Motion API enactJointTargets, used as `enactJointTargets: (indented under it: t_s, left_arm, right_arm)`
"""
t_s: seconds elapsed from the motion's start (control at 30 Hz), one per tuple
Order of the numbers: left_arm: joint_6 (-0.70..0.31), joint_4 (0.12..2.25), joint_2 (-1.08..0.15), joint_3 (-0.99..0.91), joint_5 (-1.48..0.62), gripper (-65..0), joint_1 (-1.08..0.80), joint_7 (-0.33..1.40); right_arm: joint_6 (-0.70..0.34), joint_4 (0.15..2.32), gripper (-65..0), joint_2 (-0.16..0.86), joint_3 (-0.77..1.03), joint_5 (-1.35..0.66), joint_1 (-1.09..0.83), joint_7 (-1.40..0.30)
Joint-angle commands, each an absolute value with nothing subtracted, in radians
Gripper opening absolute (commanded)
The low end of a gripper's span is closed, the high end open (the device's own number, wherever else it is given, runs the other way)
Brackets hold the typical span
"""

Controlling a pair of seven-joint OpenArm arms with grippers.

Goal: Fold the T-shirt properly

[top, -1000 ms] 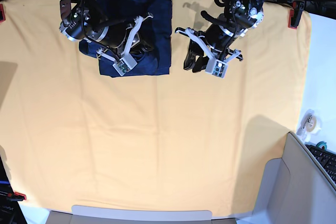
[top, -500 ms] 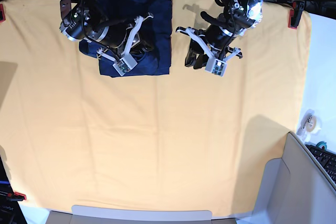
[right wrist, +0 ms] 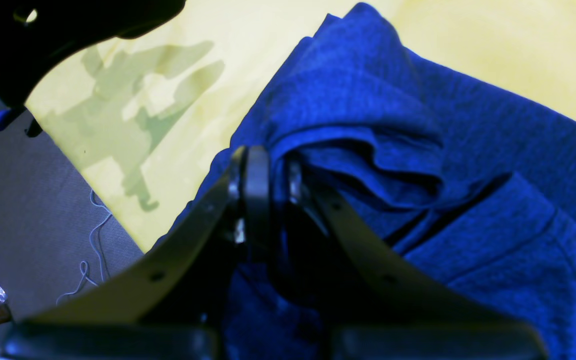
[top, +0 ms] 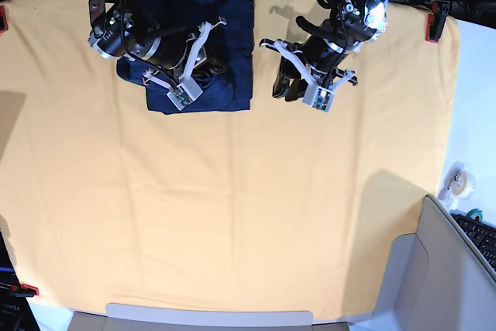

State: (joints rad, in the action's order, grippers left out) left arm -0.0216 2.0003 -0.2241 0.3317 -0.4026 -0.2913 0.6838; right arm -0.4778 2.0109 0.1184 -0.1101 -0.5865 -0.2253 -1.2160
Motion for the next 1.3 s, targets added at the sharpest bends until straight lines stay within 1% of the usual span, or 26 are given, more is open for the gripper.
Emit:
enactJointTargets:
  t_s: [0.0,0.07,0.4,0.53,0.97,1.13,1.27]
  left_arm:
    - [-0.022,2.017,-0.223,0.331,-0.404,-51.2,-0.288,0.667]
    - [-0.022,2.018,-0.223,0.331,-0.404,-51.2,-0.295,0.667]
    - [-0.022,2.068,-0.226,0.331,-0.404,-51.2,-0.501,0.667]
    - [-0.022,2.064,-0.226,0.332,-0.404,-51.3,-0.547,0.667]
    - [-0.022,2.06,-0.225,0.332,-0.404,-51.3,-0.552,0.667]
    - [-0.022,2.051,-0.225,0.332,-0.404,-51.3,-0.55,0.667]
    - [-0.022,2.035,-0.223,0.332,-0.404,-51.3,-0.549,0.667]
  right_arm:
    - [-0.476,2.025,-33.8,0.12,-0.107,-0.605,-0.222,-1.194]
    - [-0.476,2.025,-33.8,0.12,-0.107,-0.605,-0.222,-1.194]
    - [-0.476,2.025,-33.8,0.124,-0.107,-0.605,-0.229,-1.194]
    - [-0.476,2.025,-33.8,0.124,-0.107,-0.605,-0.231,-1.194]
    - [-0.476,2.034,-33.6,0.124,-0.104,-0.607,-0.236,-1.193]
    - [-0.476,2.046,-33.6,0.125,-0.044,-0.615,-0.236,-1.193]
    - [-0.476,2.046,-33.6,0.145,0.004,-0.631,-0.229,-1.193]
